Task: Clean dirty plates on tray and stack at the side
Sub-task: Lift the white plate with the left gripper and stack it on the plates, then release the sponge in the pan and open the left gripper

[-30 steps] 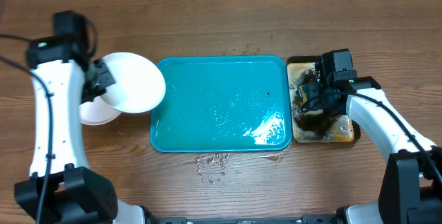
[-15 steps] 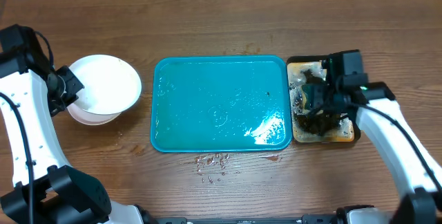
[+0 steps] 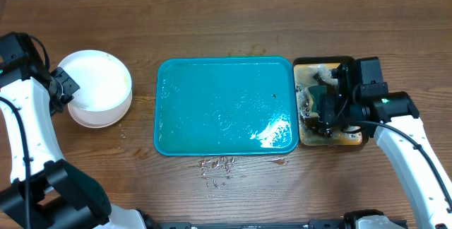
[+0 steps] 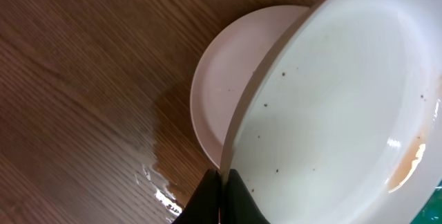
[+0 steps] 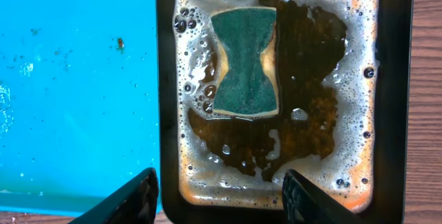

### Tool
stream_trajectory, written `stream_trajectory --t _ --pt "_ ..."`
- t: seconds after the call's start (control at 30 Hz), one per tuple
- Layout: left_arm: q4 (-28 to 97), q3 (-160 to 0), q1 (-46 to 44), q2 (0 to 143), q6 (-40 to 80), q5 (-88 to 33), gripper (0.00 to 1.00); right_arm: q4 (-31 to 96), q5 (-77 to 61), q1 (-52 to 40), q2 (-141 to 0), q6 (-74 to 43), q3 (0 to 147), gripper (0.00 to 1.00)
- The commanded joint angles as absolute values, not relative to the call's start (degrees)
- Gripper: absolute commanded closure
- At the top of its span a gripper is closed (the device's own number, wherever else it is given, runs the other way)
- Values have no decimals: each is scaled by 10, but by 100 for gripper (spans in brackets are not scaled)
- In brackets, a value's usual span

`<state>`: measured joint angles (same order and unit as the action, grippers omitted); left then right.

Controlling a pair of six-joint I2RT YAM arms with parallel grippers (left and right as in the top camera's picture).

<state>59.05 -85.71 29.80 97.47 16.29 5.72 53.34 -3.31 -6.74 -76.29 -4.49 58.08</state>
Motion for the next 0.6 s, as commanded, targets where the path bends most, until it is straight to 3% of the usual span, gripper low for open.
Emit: stream_trajectory --t 0.0,0.23,0.27,0.33,0.4,0.5,0.57 --pt "584 -852 312 1000 158 66 96 533 -42 -65 -756 -47 595 40" --pt "590 -852 326 1044 159 78 94 536 -42 -65 -756 -47 595 40" --pt "592 -852 326 1047 159 78 84 537 -42 -65 -756 -47 595 39" --pt "594 -852 326 1049 159 74 46 538 -42 -65 -756 -47 595 39" --pt "595 -853 326 1048 159 50 32 538 -42 -65 -756 -47 595 39" --pt "612 -860 326 1042 157 -4 22 537 -42 -65 -756 -47 595 36" --pt "631 -867 320 1035 147 -33 18 537 -42 -65 -756 -47 595 23"
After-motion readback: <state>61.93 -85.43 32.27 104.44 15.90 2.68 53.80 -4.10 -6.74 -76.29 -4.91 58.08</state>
